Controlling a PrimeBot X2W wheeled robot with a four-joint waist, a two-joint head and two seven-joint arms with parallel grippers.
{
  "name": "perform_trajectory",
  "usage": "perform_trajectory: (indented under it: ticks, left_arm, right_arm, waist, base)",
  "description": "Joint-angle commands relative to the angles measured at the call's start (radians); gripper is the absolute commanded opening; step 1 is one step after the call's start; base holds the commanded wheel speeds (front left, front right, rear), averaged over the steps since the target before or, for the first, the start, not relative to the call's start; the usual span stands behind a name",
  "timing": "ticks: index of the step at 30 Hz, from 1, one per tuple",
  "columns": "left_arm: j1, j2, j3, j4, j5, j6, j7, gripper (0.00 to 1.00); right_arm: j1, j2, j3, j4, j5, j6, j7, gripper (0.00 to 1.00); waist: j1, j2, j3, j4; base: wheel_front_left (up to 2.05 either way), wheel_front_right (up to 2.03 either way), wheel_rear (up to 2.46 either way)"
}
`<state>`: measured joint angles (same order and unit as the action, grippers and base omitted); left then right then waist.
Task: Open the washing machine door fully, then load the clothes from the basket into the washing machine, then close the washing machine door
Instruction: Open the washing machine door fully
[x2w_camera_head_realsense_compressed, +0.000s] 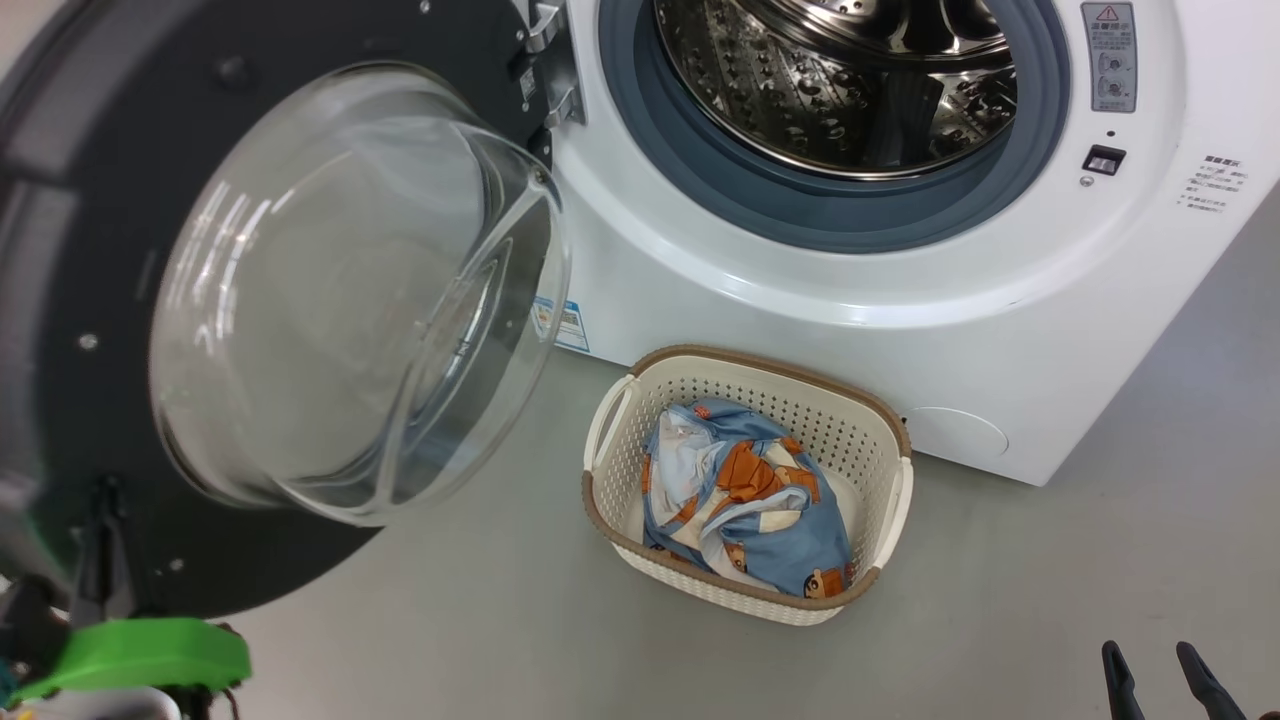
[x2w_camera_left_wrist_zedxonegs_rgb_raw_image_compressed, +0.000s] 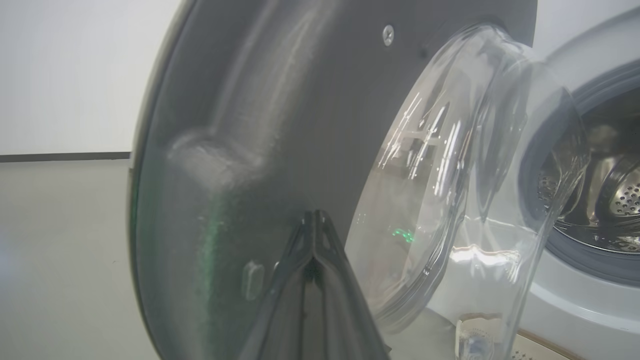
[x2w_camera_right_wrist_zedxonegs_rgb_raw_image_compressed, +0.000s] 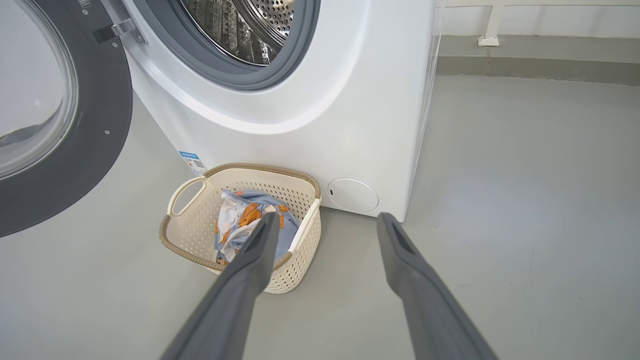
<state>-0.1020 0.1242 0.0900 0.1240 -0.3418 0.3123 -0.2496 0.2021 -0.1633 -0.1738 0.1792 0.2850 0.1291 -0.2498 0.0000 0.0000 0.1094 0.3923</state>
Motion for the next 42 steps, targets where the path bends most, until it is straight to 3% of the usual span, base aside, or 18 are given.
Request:
perform_trajectory:
  ticks: [1,12,19,27,33,35,38,39,40,42]
  left_arm:
    - [-0.061,0.054,0.058,0.012,-0.002,0.002,-0.010,0.00]
    - [-0.222,0.121,0.141,0.259,0.044,-0.043,-0.012,0.00]
    - [-0.264,0.140,0.171,0.347,0.082,-0.070,-0.012,0.00]
    - [-0.238,0.109,0.212,0.295,0.103,-0.093,-0.012,0.00]
    - [-0.145,0.032,0.240,0.095,0.108,-0.111,-0.012,0.01]
    - [-0.103,0.000,0.236,-0.007,0.115,-0.115,-0.012,0.32]
    - [-0.039,-0.033,0.208,-0.144,0.115,-0.127,-0.012,0.55]
    - [-0.018,-0.041,0.195,-0.182,0.111,-0.130,-0.012,0.81]
    - [0.003,-0.047,0.177,-0.218,0.113,-0.131,-0.011,0.99]
    - [0.037,-0.056,0.138,-0.285,0.115,-0.132,-0.002,1.00]
  right_arm:
    - [-0.014,-0.027,0.024,-0.016,0.003,0.002,-0.012,1.00]
    - [-0.023,-0.025,0.044,0.003,0.004,0.002,-0.012,1.00]
    - [-0.021,-0.021,0.045,0.012,0.005,0.002,-0.012,1.00]
    - [-0.033,-0.016,0.049,0.022,0.000,0.002,-0.012,1.00]
    - [-0.046,-0.014,0.060,0.024,0.000,0.002,-0.012,1.00]
    - [-0.045,-0.010,0.057,0.020,-0.001,0.002,-0.012,1.00]
    - [-0.045,-0.010,0.057,0.021,0.000,0.002,-0.012,1.00]
    - [-0.048,-0.010,0.060,0.022,0.000,0.002,-0.012,1.00]
    - [-0.051,-0.010,0.062,0.023,0.001,0.002,-0.012,1.00]
    - [-0.060,-0.011,0.064,0.022,0.002,0.002,-0.012,1.00]
  waist:
    - [0.0000,0.0000,-0.001,-0.004]
    - [0.0000,0.0000,-0.028,-0.041]
    - [0.0000,0.0000,-0.042,-0.068]
    - [0.0000,0.0000,-0.053,-0.093]
    - [0.0000,0.0000,-0.056,-0.120]
    - [0.0000,0.0000,-0.057,-0.126]
    - [0.0000,0.0000,-0.057,-0.134]
    - [0.0000,0.0000,-0.057,-0.139]
    - [0.0000,0.0000,-0.056,-0.145]
    - [0.0000,0.0000,-0.053,-0.158]
  base:
    - [0.00,0.00,0.00]
    - [0.00,0.00,0.00]
    - [0.00,0.00,0.00]
    - [0.00,0.00,0.00]
    - [0.00,0.00,0.00]
    - [0.00,0.00,0.00]
    - [0.00,0.00,0.00]
    - [0.00,0.00,0.00]
    - [0.00,0.00,0.00]
    - [0.00,0.00,0.00]
